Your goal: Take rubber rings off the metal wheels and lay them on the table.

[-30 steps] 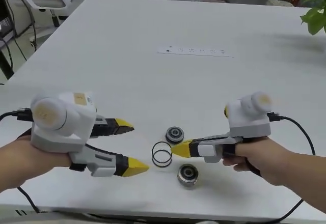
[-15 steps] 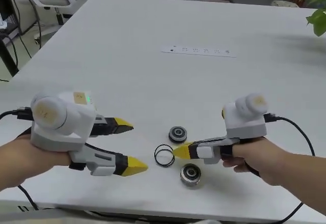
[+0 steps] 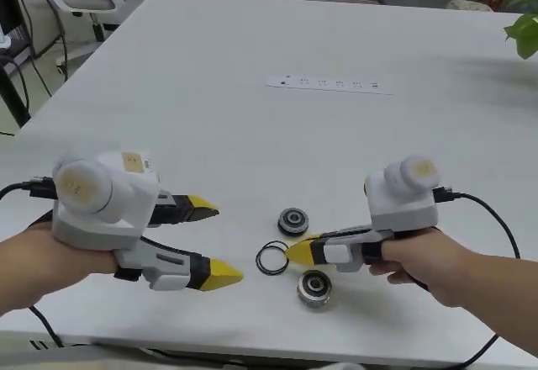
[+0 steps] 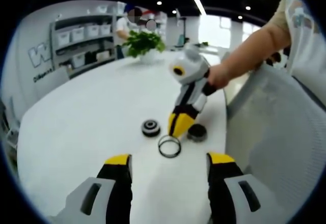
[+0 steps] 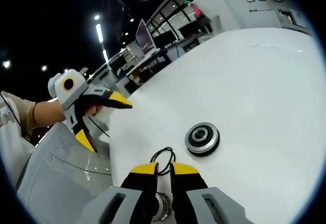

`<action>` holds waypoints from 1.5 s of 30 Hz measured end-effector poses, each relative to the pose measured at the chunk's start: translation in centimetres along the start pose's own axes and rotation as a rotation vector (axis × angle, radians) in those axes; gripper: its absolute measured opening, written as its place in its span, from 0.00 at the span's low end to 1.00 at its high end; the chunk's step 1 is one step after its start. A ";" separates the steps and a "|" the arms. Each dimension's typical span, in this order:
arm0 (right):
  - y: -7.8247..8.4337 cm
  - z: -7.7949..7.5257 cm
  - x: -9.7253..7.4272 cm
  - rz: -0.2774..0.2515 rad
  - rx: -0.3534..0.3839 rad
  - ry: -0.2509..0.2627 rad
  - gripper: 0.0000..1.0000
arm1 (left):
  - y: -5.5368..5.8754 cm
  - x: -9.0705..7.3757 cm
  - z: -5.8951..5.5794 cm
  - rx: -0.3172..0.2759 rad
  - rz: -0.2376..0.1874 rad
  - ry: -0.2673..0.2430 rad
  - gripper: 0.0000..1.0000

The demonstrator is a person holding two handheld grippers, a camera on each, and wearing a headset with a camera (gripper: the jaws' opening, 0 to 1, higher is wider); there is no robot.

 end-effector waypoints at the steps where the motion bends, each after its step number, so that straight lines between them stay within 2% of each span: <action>1: 0.0 0.0 0.0 0.000 -0.005 0.001 0.09 | 0.0 0.0 0.0 -0.001 0.002 0.000 0.60; 8: -0.2 -0.1 -0.3 -0.014 -0.028 0.007 0.17 | 0.1 0.0 0.3 0.001 0.011 -0.001 0.59; 17: -1.3 0.2 -1.4 -0.069 -0.051 0.004 0.23 | -0.3 0.3 0.7 0.007 0.013 0.001 0.59; 33: -2.5 -0.5 -3.3 -0.153 -0.082 0.029 0.26 | -1.4 1.0 1.4 0.014 -0.003 -0.004 0.57; 45: -3.3 -1.3 -3.9 -0.175 -0.157 0.057 0.28 | -2.5 2.2 3.0 0.005 -0.028 -0.023 0.55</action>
Point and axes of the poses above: the centre of the closed fingertips' face, and the gripper's own axes: x roughly forward along the fingers, z roughly to its left, y roughly out of its underside, the point moved 9 cm from there along -x, roughly backward along the fingers, and after that the axes turned 12 degrees about -z, right-handed, at the moved point
